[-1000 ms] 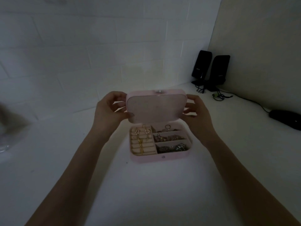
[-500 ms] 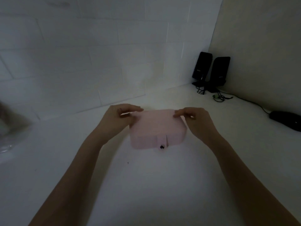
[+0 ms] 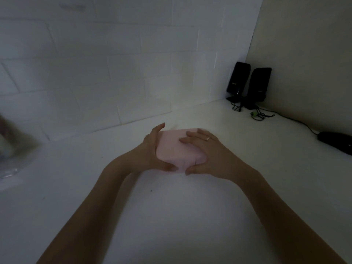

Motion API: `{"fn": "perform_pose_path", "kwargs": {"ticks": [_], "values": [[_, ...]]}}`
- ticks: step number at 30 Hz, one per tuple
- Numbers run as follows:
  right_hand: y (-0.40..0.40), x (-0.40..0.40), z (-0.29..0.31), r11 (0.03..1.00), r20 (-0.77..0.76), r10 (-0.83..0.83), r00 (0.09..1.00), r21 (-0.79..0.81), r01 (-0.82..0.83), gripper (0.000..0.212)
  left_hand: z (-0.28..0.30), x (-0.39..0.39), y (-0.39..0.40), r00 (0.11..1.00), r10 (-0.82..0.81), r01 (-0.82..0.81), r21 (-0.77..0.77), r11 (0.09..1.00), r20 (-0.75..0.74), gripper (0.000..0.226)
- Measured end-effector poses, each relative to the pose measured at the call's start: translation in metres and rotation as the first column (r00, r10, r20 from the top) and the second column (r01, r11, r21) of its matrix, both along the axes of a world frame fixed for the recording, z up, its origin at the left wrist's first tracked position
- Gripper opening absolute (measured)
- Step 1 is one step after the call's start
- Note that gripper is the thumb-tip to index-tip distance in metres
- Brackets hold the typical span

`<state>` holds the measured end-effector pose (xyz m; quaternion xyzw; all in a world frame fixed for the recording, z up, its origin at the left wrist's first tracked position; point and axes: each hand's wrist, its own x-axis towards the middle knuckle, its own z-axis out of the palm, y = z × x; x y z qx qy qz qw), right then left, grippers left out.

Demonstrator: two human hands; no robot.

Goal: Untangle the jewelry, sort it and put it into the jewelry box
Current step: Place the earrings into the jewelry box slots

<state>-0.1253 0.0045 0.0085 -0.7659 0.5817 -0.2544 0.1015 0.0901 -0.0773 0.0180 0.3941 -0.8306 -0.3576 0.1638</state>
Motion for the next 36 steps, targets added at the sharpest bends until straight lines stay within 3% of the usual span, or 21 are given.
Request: {"fn": "perform_pose_path", "kwargs": {"ticks": [7, 14, 17, 20, 23, 27, 33, 36], "values": [[-0.003, 0.004, -0.002, 0.999, -0.071, -0.020, 0.997, 0.028, 0.022, 0.082, -0.003, 0.002, -0.005, 1.000, 0.024, -0.024, -0.003, 1.000, 0.004, 0.144], [-0.007, 0.012, -0.013, 0.986, -0.025, -0.062, 0.998, -0.158, 0.057, 0.072, -0.003, 0.004, -0.009, 0.997, 0.076, -0.077, -0.021, 0.997, -0.029, 0.143], [-0.009, 0.019, -0.005, 0.983, 0.280, -0.102, 0.955, -0.122, 0.141, 0.072, -0.003, 0.004, -0.006, 0.993, 0.100, -0.099, 0.017, 0.995, -0.065, 0.145], [-0.008, 0.023, -0.002, 0.975, 0.615, -0.196, 0.764, 0.036, 0.221, 0.062, 0.000, 0.004, -0.004, 0.992, 0.096, -0.094, 0.030, 0.995, -0.086, 0.145], [-0.010, 0.024, -0.013, 0.935, 0.604, -0.349, 0.717, 0.165, 0.315, 0.059, 0.006, 0.003, 0.000, 0.992, 0.072, -0.052, -0.185, 0.981, 0.104, 0.126], [-0.021, 0.038, -0.019, 0.927, 0.550, -0.362, 0.752, 0.127, 0.353, 0.056, 0.006, -0.001, 0.009, 0.871, 0.210, 0.031, -0.477, 0.879, 0.444, 0.102], [-0.057, 0.098, -0.017, 0.976, 0.525, -0.186, 0.831, 0.002, 0.216, 0.039, 0.016, 0.029, 0.019, 0.692, 0.472, -0.234, -0.449, 0.862, 0.546, 0.109], [-0.078, 0.139, -0.017, 0.994, 0.545, -0.070, 0.836, -0.029, 0.103, 0.033, 0.014, 0.067, 0.010, 0.631, 0.548, -0.279, -0.498, 0.821, 0.549, 0.091]]}}
